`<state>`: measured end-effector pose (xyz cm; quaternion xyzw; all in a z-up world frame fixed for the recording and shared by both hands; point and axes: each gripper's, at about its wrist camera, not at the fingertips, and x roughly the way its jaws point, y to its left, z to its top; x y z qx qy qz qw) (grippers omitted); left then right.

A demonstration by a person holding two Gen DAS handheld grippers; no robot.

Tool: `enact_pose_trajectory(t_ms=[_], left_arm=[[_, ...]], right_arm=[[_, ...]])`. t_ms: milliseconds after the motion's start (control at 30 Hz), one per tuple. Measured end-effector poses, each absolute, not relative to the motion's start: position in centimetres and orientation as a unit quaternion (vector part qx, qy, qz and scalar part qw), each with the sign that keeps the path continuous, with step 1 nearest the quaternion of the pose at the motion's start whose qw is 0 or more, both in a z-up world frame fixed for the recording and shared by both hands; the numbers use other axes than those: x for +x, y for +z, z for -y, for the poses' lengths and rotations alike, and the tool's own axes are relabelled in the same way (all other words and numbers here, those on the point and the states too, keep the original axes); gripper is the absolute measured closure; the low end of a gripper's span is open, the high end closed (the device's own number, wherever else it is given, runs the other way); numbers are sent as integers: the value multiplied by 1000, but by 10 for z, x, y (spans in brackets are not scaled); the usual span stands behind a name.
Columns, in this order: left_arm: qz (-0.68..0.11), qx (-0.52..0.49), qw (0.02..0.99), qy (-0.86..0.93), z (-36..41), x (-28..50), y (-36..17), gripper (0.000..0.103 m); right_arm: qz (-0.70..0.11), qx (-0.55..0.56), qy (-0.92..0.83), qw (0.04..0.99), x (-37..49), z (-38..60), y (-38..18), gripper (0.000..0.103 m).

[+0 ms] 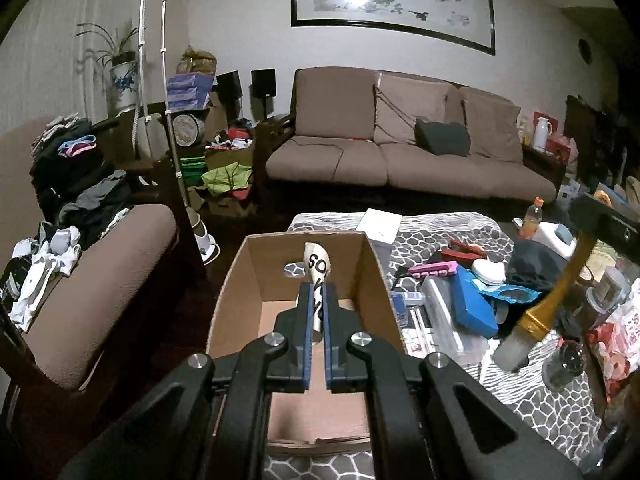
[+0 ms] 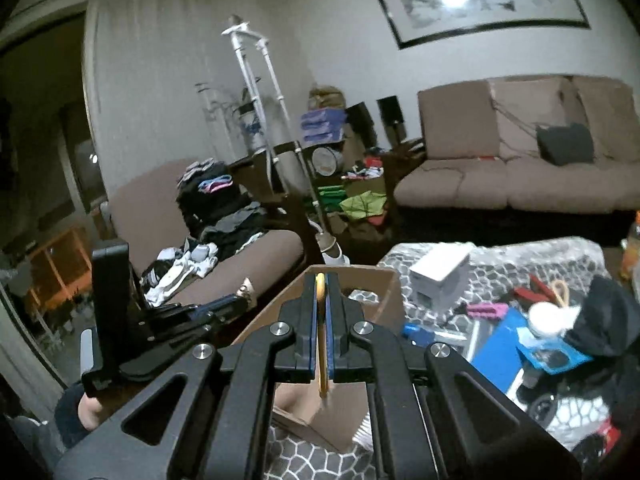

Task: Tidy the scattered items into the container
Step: 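Carry the tag in the left tool and brush in the right tool to the cardboard box, then open the left tool over the box while the right tool drops the brush inside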

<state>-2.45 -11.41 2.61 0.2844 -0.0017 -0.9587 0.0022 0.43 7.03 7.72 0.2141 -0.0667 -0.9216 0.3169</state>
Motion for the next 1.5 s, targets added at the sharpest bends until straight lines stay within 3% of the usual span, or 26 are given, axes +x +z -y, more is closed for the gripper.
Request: enact_pose_trajectory(t_ms=[567,1500], left_arm=[[-33,328,28,-944,170,-33,-1,99],[-58,439,52,-895,167,-90,-50,97]], right_arm=[[40,271,-895,352,-23,36,39,99],[98,372,-862,331,-112,52,-41,95]])
